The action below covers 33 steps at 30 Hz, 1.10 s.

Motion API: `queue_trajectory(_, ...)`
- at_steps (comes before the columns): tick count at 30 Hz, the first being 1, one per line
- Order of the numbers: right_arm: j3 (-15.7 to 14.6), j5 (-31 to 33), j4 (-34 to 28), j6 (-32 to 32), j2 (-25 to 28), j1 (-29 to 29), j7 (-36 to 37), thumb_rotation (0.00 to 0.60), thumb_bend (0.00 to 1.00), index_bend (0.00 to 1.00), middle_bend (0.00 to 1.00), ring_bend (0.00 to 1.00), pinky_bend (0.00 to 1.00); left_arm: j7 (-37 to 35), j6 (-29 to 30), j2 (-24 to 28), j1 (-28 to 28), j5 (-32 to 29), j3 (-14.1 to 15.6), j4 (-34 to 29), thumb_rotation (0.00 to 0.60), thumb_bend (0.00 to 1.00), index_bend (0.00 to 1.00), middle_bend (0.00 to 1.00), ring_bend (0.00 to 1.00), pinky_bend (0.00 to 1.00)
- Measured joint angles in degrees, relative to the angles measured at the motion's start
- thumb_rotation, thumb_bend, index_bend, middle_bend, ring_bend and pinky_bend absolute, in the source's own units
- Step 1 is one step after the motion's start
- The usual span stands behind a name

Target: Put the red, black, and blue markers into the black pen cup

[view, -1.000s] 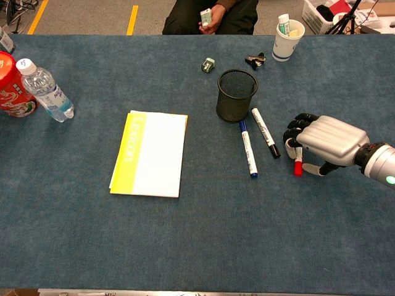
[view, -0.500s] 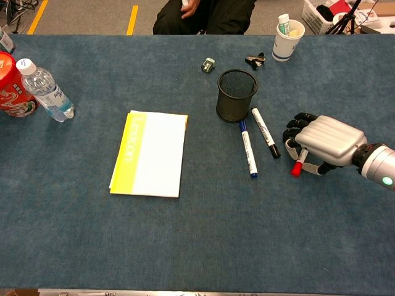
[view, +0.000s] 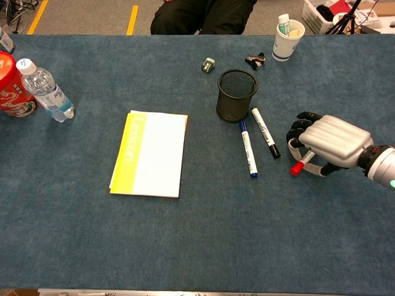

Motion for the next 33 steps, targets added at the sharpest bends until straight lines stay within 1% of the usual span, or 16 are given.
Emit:
queue_trajectory(4, 0.3, -0.6, -2.7, 2.1, 1.6, -0.5, 3.0, 0.600, 0.37, 0.62, 0.35, 0.20, 0.10, 0.1, 0.0, 0.2, -0.1, 0.2, 0.0, -0.2, 0.600, 0.48, 0.17, 0.21, 0.20, 0.20)
queue_trajectory(9, 1.2, -1.0, -7.7, 4.0, 4.6, -0.7, 10.4, 0.600, 0.36, 0.63, 0.36, 0.21, 0.10, 0.8, 0.1, 0.3, -0.4, 0.7, -0.2, -0.9, 0.600, 0.48, 0.17, 0.21, 0.20, 0.20)
queue_trajectory(14, 3.4, -1.4, -12.6, 6.4, 7.8, -0.4, 20.0, 0.600, 0.37, 0.63, 0.36, 0.21, 0.10, 1.5, -0.2, 0.1, -0.6, 1.0, -0.1, -1.7, 0.600, 0.48, 0.17, 0.21, 0.20, 0.20)
queue_trajectory(20, 6.8, -0.6, -15.9, 7.2, 9.6, 0.8, 32.2, 0.600, 0.37, 0.63, 0.36, 0.21, 0.10, 2.3, -0.1, 0.1, -0.9, 1.6, -0.1, -2.3, 0.600, 0.48, 0.17, 0.21, 0.20, 0.20)
queue_trajectory(22, 8.0, 0.1, -16.4, 7.0, 9.7, 1.6, 35.5, 0.600, 0.37, 0.63, 0.36, 0.21, 0.10, 2.5, -0.2, 0.1, -0.9, 1.6, -0.1, -2.5, 0.600, 0.48, 0.17, 0.21, 0.20, 0.20)
queue_trajectory(26, 11.5, 2.2, -16.7, 5.4, 9.1, 4.1, 41.4, 0.600, 0.37, 0.63, 0.36, 0.21, 0.10, 2.7, -0.1, 0.1, -0.9, 1.5, -0.1, -2.7, 0.600, 0.48, 0.17, 0.21, 0.20, 0.20)
queue_trajectory(29, 13.8, 4.4, -15.7, 3.8, 7.3, 6.1, 43.5, 0.600, 0.37, 0.63, 0.36, 0.21, 0.10, 2.9, -0.3, 0.0, -0.9, 1.2, -0.1, -2.7, 0.600, 0.48, 0.17, 0.21, 0.20, 0.20)
queue_trajectory(33, 15.8, 7.1, -12.8, 1.7, 3.8, 8.0, 45.2, 0.600, 0.37, 0.63, 0.36, 0.21, 0.10, 3.0, -0.5, 0.1, -0.9, 0.7, -0.1, -2.7, 0.600, 0.48, 0.17, 0.21, 0.20, 0.20)
